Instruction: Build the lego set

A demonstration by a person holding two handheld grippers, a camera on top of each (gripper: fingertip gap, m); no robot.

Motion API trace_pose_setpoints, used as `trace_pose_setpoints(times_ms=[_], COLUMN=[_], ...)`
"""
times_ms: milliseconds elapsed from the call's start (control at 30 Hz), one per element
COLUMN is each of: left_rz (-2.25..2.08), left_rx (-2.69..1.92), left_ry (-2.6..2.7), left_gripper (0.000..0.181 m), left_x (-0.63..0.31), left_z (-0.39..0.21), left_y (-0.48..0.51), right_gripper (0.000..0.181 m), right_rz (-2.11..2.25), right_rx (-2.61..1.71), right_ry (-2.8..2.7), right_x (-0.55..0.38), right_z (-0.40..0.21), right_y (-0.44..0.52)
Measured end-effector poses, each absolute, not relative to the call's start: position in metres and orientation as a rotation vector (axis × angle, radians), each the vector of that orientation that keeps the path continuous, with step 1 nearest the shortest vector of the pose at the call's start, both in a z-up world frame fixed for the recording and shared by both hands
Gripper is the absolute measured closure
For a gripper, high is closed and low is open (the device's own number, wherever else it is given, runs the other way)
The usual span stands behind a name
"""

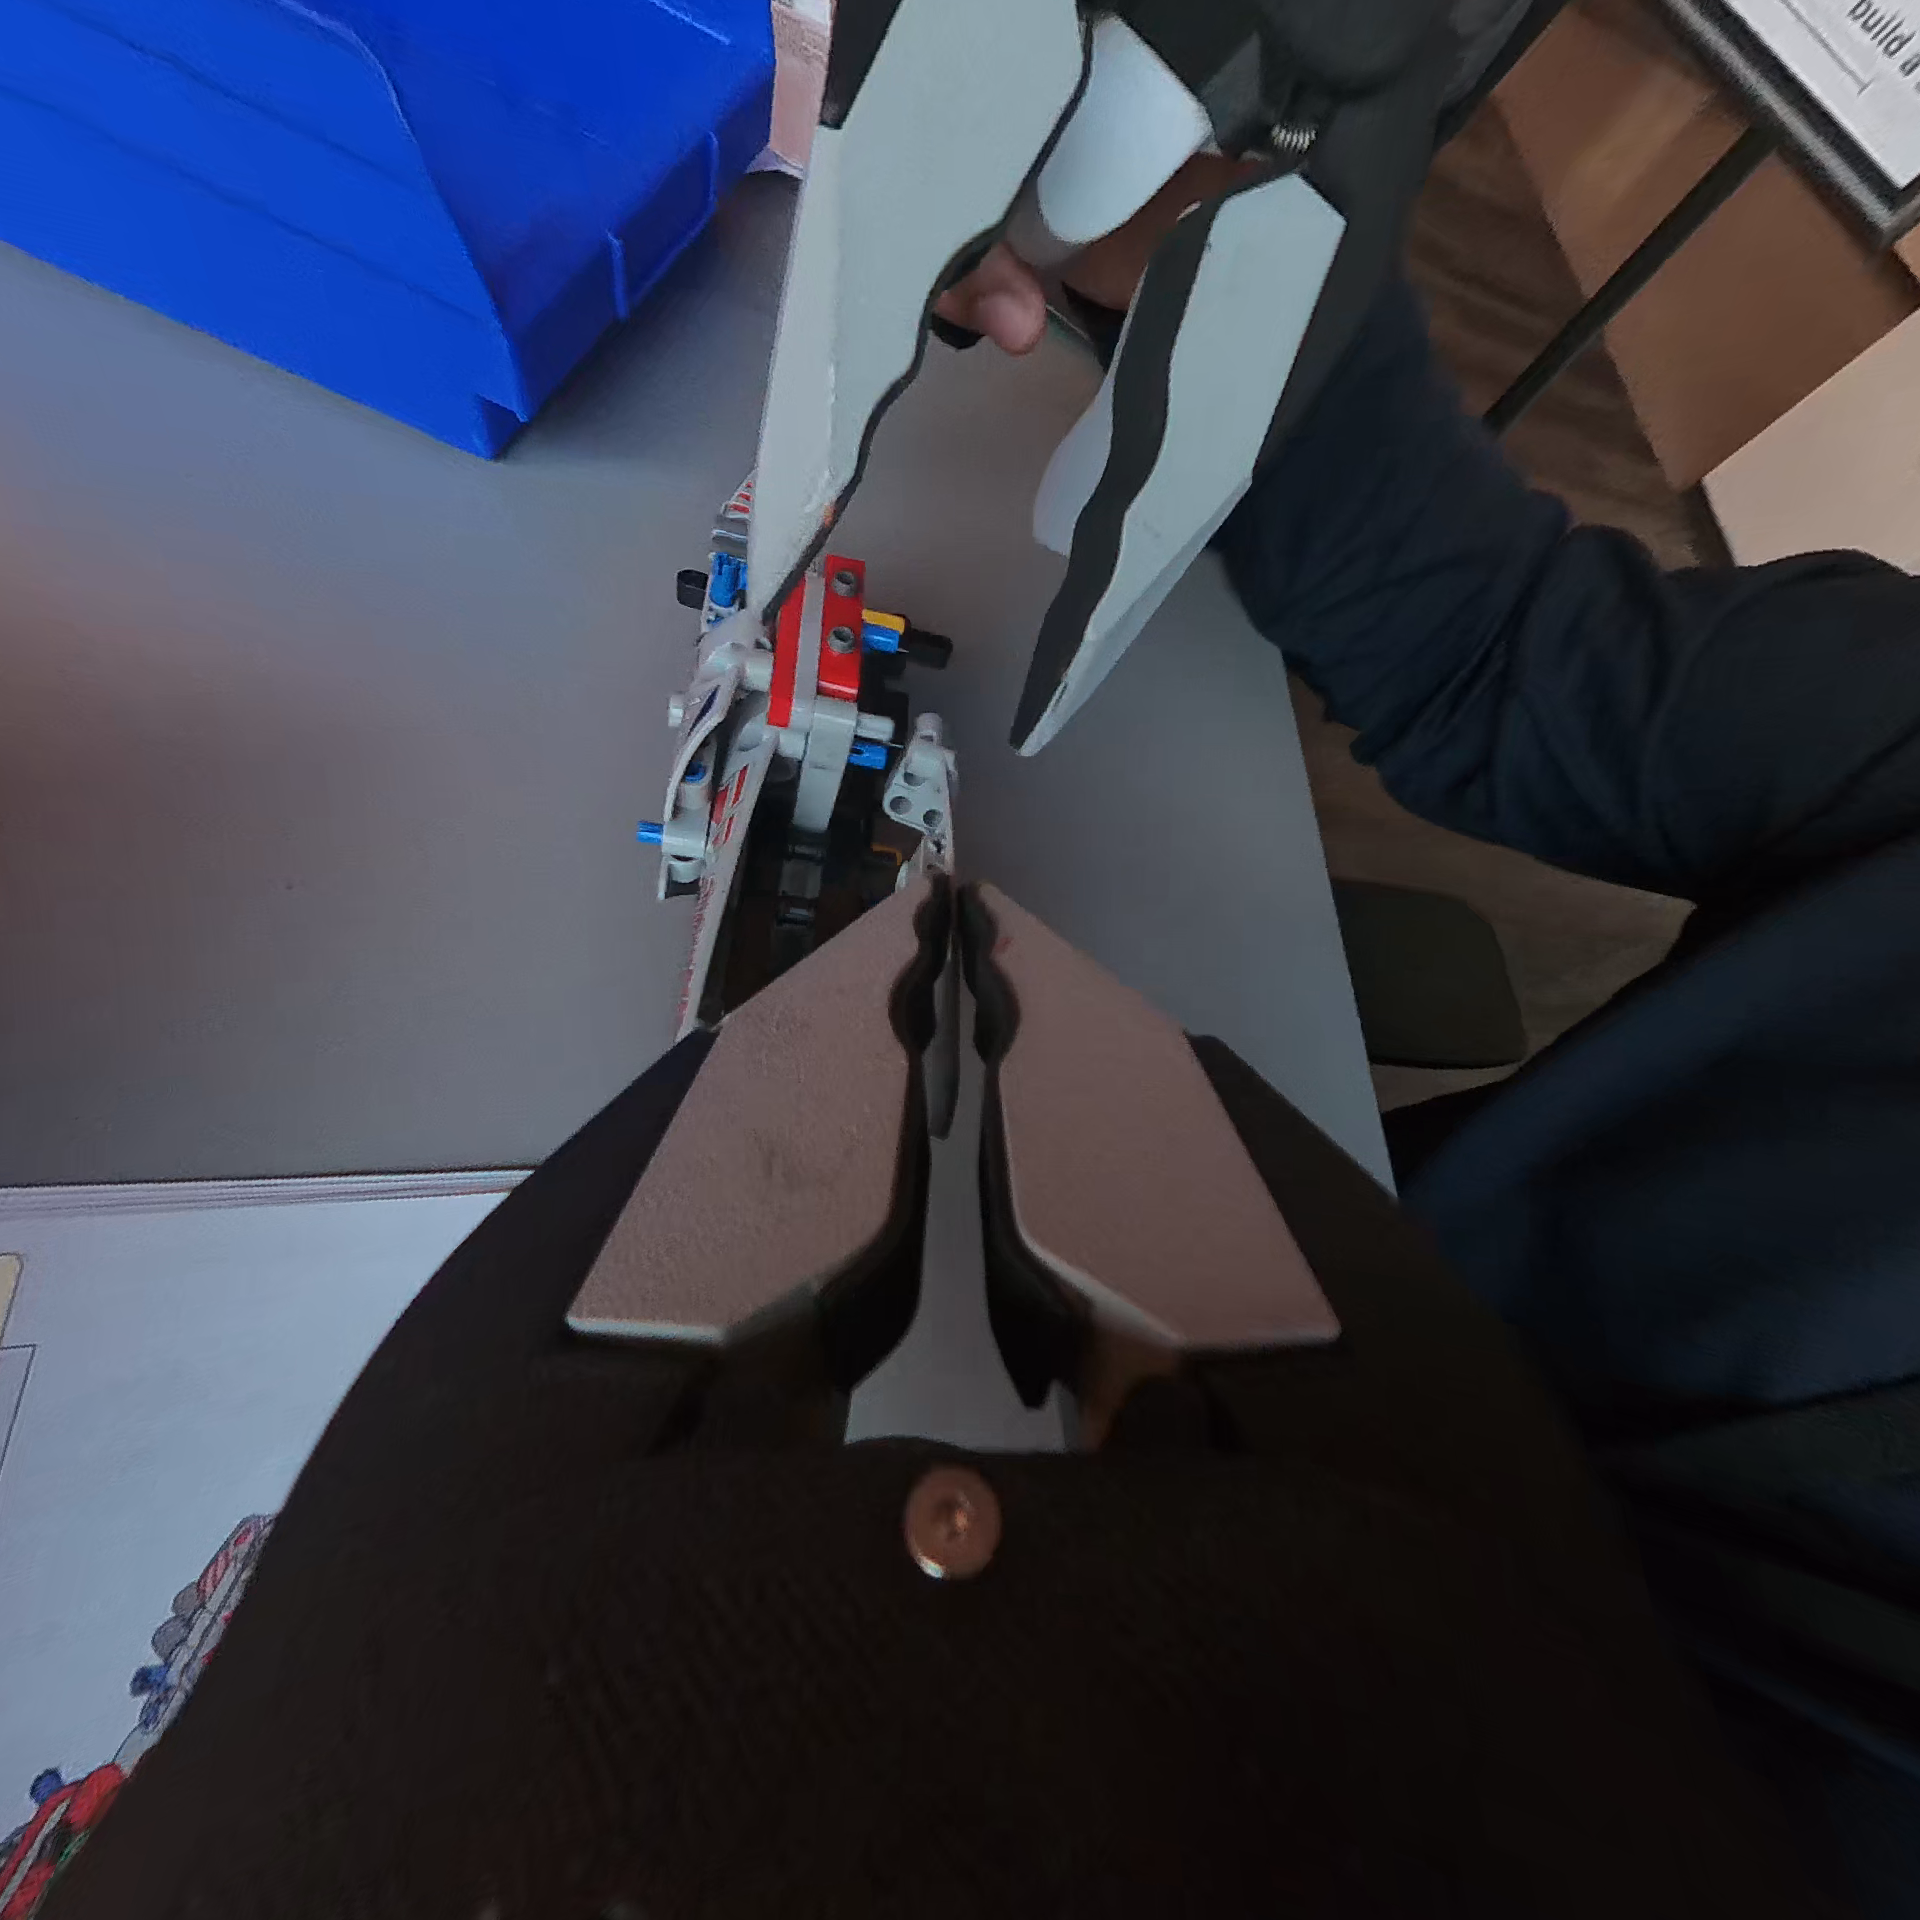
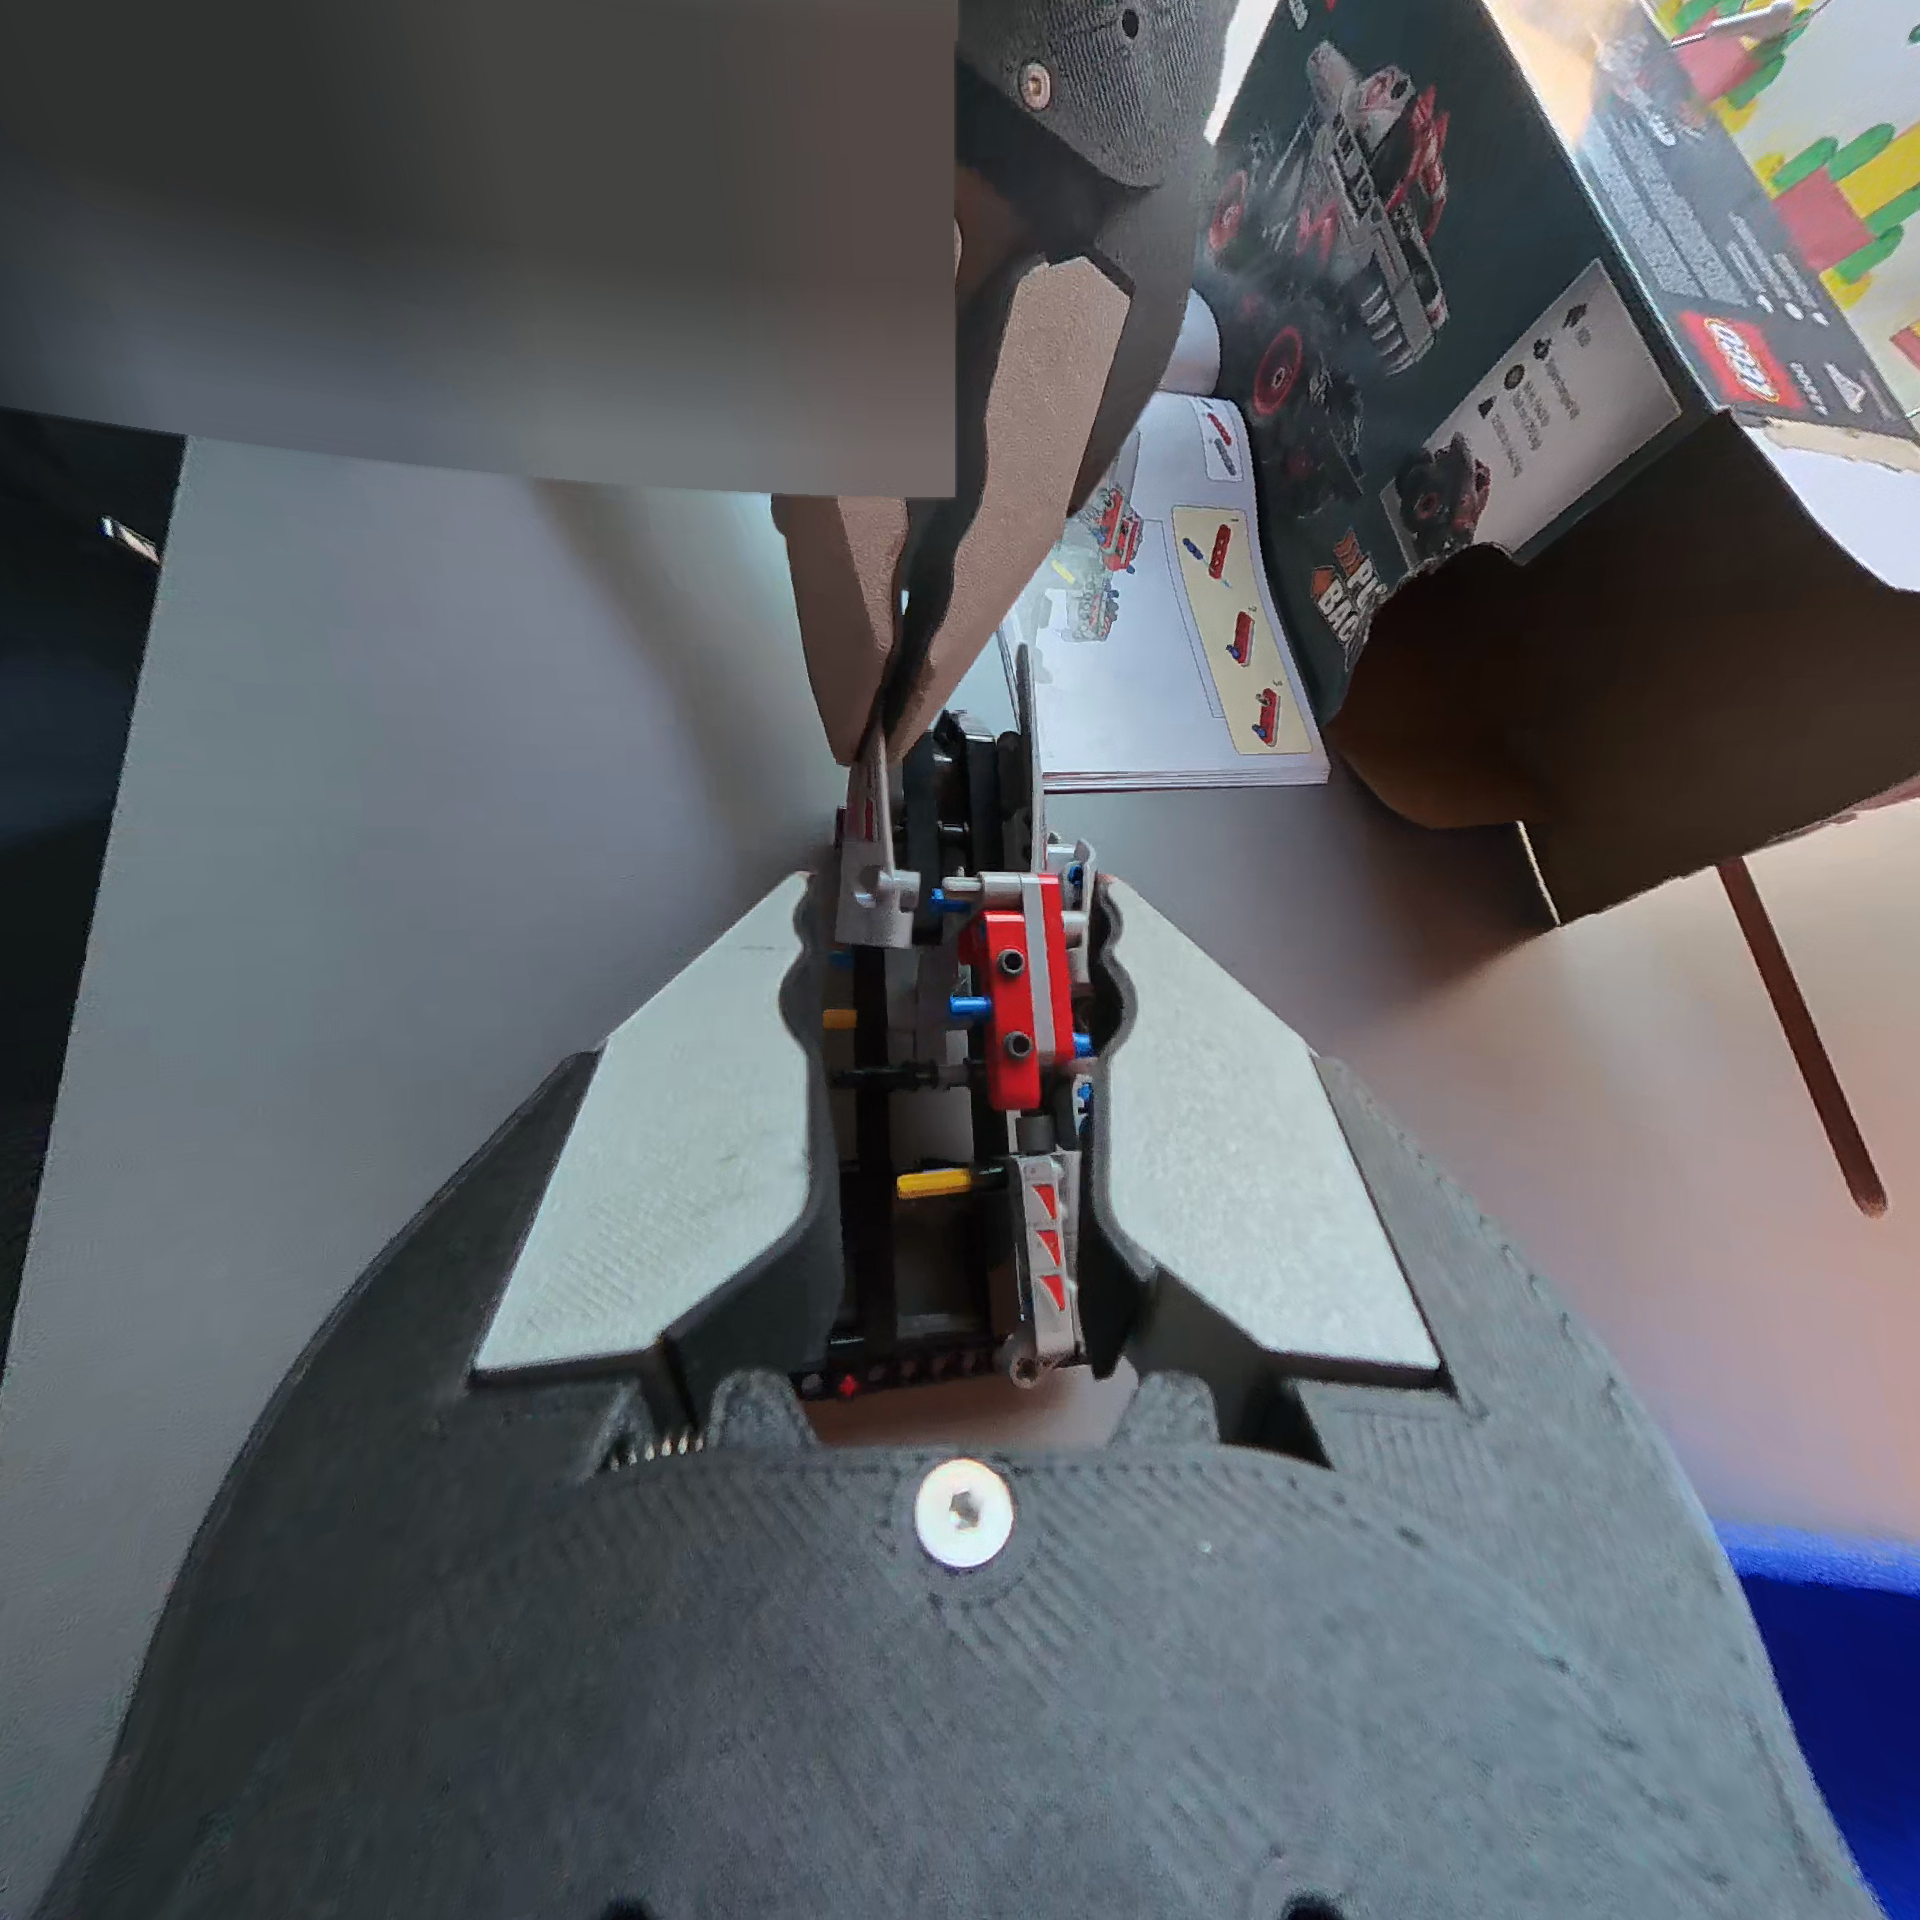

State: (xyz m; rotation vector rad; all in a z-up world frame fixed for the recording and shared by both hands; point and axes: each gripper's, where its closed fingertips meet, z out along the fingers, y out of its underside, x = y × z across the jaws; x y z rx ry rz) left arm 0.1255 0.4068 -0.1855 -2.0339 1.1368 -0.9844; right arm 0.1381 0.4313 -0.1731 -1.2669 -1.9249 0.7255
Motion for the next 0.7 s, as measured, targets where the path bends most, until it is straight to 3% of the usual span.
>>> trace_pose_setpoints(times_ms=[700], left_rz=[-0.970], left_rx=[-1.938], left_ry=[1.051], left_gripper=[0.181], left_x=[0.124], left_z=[-0.185], left_y=[0.409], right_gripper=[0.147], right_rz=[0.628], right_rx=[-1.291], right_ry=[-2.027], right_x=[0.132], right_z=[-0.181], right_y=[0.435])
